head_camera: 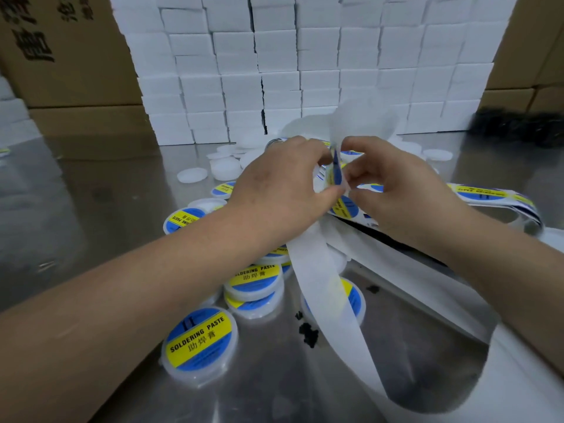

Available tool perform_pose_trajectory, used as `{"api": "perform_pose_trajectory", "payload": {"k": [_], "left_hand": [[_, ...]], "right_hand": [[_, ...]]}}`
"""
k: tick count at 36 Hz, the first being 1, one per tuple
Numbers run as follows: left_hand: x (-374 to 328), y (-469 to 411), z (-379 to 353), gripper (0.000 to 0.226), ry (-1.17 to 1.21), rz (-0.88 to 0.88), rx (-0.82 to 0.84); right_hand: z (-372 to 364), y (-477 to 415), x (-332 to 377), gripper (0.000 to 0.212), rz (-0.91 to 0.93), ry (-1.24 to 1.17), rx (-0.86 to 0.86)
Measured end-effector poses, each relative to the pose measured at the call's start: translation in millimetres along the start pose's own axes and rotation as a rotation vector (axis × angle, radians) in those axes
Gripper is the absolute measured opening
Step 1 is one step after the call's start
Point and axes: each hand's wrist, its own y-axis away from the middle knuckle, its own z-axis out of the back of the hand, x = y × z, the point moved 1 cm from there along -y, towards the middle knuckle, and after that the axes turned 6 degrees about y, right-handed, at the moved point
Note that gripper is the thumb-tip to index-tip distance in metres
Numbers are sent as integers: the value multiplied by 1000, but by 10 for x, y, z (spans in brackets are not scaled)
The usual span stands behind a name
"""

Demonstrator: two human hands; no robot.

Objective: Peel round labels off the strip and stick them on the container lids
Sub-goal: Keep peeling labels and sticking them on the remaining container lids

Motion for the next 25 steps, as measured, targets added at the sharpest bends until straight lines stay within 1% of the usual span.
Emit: {"api": "perform_pose_trajectory", "payload": {"k": [5,11,16,20,25], "left_hand": [[-2,5,-18,36,-4,9,-7],[-5,16,-8,35,30,-11,-29],[-17,27,-28,40,5,4,9],[-4,15,-28,36,-24,13,42],[16,0,-14,29,-2,12,44]], "right_hand": [[4,-18,-29,45,-26,-5,-36],[17,-10,-1,42,-19,-26,-45],[-10,-1,13,43,15,-20,-51],[-29,8,11,41,34,-10,-45],[-11,-2,-22,41,25,26,-89]]}}
